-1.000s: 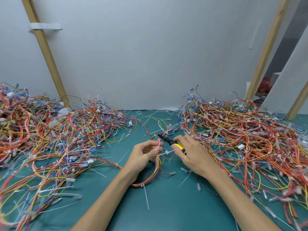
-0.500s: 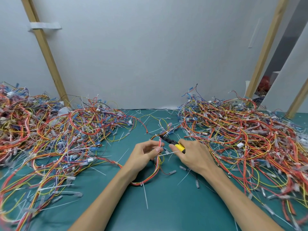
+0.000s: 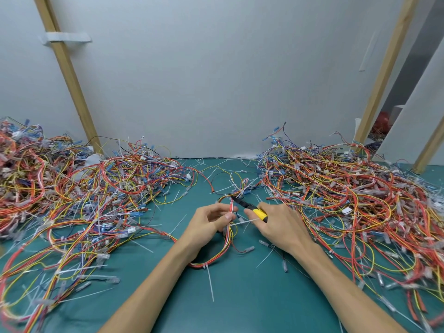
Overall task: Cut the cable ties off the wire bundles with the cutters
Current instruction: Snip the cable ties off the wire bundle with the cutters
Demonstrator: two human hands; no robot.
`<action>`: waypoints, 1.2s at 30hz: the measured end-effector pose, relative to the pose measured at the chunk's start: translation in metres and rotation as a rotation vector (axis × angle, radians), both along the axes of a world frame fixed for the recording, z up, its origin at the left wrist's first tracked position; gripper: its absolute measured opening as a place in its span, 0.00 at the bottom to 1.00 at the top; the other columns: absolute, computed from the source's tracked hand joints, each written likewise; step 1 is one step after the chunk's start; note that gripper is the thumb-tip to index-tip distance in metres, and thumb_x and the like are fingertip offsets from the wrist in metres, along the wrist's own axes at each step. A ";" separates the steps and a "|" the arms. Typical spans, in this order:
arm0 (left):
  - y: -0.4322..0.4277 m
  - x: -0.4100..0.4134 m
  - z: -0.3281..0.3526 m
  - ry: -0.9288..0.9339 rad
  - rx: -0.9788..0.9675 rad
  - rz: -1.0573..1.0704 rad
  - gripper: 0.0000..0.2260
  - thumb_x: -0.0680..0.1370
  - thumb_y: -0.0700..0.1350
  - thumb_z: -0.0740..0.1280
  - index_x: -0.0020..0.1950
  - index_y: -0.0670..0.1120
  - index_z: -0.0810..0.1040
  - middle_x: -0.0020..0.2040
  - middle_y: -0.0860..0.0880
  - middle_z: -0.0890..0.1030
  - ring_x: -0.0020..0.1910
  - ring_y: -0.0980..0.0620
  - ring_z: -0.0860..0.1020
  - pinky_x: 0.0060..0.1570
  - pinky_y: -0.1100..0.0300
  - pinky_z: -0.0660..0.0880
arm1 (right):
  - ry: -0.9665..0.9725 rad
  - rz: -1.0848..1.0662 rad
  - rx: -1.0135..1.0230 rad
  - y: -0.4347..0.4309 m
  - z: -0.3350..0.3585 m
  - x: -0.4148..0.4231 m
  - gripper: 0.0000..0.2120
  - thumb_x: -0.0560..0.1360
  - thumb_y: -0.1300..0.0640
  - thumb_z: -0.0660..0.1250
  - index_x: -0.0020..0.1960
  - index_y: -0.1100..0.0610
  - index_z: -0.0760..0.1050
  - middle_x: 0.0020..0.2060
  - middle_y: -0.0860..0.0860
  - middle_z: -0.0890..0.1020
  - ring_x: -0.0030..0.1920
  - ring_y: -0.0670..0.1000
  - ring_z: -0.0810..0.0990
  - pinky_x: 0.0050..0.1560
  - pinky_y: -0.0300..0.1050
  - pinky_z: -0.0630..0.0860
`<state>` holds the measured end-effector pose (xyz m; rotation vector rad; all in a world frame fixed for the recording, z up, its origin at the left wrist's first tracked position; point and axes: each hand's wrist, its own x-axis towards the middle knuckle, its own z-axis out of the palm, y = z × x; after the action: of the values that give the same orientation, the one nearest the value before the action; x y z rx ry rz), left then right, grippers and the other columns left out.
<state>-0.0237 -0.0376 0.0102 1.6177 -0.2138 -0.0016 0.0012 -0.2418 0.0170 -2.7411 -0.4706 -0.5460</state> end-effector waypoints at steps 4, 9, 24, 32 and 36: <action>0.000 0.000 0.000 0.001 0.000 0.009 0.08 0.79 0.39 0.67 0.56 0.44 0.82 0.43 0.50 0.83 0.36 0.60 0.77 0.36 0.69 0.72 | -0.023 -0.023 0.031 0.000 -0.006 0.001 0.25 0.76 0.30 0.51 0.40 0.50 0.69 0.31 0.45 0.74 0.34 0.51 0.74 0.33 0.46 0.66; 0.000 0.000 0.001 0.007 -0.012 0.018 0.07 0.79 0.39 0.67 0.56 0.44 0.82 0.44 0.49 0.83 0.36 0.60 0.77 0.36 0.69 0.72 | -0.081 -0.036 0.025 -0.006 -0.010 0.007 0.23 0.76 0.32 0.54 0.53 0.49 0.74 0.44 0.45 0.79 0.44 0.50 0.77 0.40 0.44 0.66; -0.002 -0.002 0.004 0.018 -0.028 0.053 0.08 0.80 0.39 0.65 0.55 0.46 0.82 0.41 0.54 0.84 0.38 0.59 0.78 0.37 0.64 0.75 | -0.245 -0.230 -0.191 -0.016 -0.006 0.013 0.24 0.73 0.37 0.66 0.59 0.54 0.77 0.47 0.51 0.80 0.48 0.55 0.75 0.50 0.50 0.68; 0.000 -0.002 0.002 -0.205 0.331 0.200 0.08 0.82 0.45 0.62 0.53 0.50 0.81 0.43 0.53 0.84 0.37 0.57 0.82 0.39 0.68 0.74 | -0.213 -0.405 -0.178 -0.031 -0.002 0.017 0.26 0.67 0.41 0.75 0.59 0.54 0.80 0.49 0.53 0.81 0.51 0.56 0.74 0.51 0.51 0.65; 0.004 -0.003 0.007 -0.307 0.445 0.191 0.09 0.83 0.46 0.60 0.49 0.48 0.80 0.39 0.54 0.83 0.32 0.59 0.80 0.36 0.68 0.73 | -0.224 -0.390 -0.031 -0.031 -0.003 0.017 0.27 0.69 0.40 0.73 0.63 0.54 0.79 0.50 0.53 0.81 0.52 0.57 0.75 0.52 0.52 0.65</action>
<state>-0.0269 -0.0337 0.0172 2.0746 -0.3102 0.3708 0.0186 -0.2728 0.0139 -2.8260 0.0146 -0.9536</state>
